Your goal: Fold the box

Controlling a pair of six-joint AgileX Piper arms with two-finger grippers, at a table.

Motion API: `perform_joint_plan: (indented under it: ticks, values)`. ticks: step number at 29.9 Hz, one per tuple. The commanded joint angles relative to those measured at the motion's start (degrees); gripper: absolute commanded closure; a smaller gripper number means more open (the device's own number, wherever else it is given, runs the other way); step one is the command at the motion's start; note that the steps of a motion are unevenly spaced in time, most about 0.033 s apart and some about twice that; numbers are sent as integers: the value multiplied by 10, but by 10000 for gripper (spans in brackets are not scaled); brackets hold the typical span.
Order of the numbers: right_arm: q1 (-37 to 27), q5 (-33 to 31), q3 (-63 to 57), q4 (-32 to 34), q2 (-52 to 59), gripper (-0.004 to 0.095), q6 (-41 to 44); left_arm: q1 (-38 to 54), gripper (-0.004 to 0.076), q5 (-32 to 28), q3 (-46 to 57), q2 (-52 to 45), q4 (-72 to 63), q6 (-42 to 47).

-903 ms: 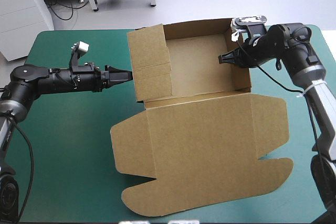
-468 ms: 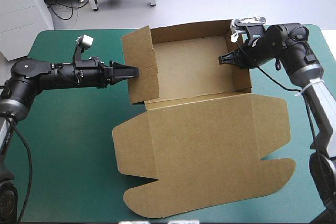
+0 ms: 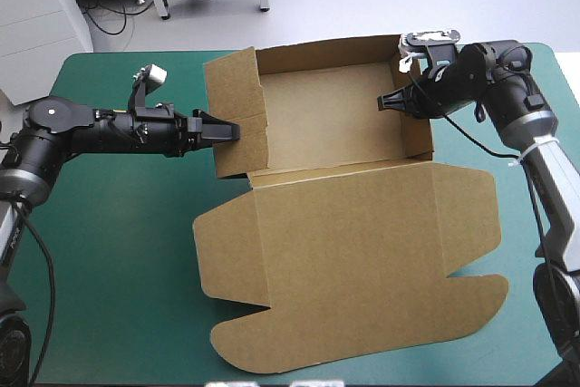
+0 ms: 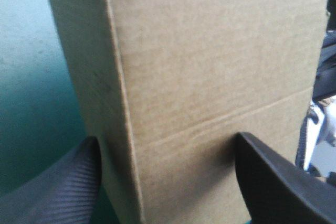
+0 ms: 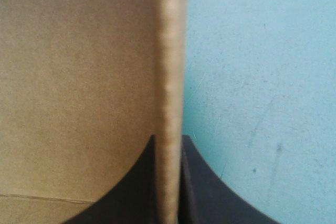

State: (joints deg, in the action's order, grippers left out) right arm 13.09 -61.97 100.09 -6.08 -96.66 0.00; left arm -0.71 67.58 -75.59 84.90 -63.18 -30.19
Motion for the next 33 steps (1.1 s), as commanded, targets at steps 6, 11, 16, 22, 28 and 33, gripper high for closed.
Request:
perform_joint_plan:
  ticks: [6, 11, 16, 22, 28, 33]
  values:
    - [53, 46, 14, 85, 26, 910, 56, -96, 211, -116, -71, -24, 174, 155]
    - [81, 49, 20, 119, 26, 910, 83, -160, 211, -172, -72, -24, 311, 265]
    - [89, 45, 32, 113, 27, 910, 89, -192, 211, -212, -72, -23, 403, 352]
    - [110, 36, 56, 124, 27, 910, 108, -197, 211, -267, -72, -23, 408, 390]
    - [135, 29, 74, 141, 27, 910, 121, -197, 211, -280, -72, -11, 414, 390]
    - [138, 21, 78, 149, 27, 910, 121, -197, 244, -276, -73, -12, 414, 390]
